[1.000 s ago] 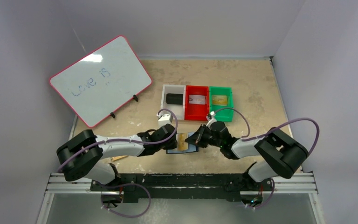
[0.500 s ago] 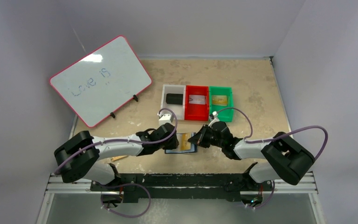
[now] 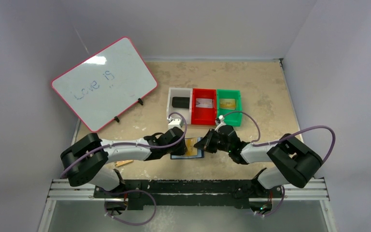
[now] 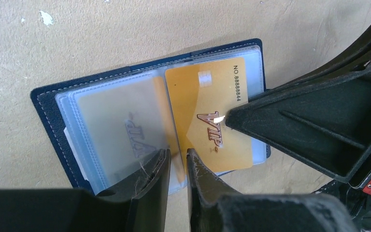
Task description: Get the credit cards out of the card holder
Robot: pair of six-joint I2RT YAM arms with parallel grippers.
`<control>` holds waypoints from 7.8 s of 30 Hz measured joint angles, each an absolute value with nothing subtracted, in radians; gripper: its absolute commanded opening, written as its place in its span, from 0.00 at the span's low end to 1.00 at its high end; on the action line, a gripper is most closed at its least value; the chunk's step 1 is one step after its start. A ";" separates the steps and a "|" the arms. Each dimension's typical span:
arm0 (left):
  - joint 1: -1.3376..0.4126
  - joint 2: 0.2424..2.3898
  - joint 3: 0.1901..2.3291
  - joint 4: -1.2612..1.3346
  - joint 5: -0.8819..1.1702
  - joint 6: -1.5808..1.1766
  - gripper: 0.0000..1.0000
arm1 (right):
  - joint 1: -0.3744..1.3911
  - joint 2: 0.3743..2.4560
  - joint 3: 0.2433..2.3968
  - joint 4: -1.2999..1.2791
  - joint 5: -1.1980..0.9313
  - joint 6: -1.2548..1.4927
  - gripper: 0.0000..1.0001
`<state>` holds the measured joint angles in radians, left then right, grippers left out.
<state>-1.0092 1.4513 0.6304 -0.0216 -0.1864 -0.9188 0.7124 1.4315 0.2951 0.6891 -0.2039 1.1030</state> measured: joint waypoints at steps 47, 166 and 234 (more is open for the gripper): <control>-0.959 1.103 0.692 -0.430 -0.627 -0.905 0.69 | 0.712 1.029 0.325 0.596 -0.204 0.720 0.00; -0.904 0.823 0.688 -0.654 -0.710 -0.898 0.74 | 0.176 1.749 1.068 -0.066 -0.271 -1.048 0.40; -0.904 0.849 0.699 -0.675 -0.779 -0.928 0.73 | 0.270 1.802 1.051 0.007 0.088 0.397 0.00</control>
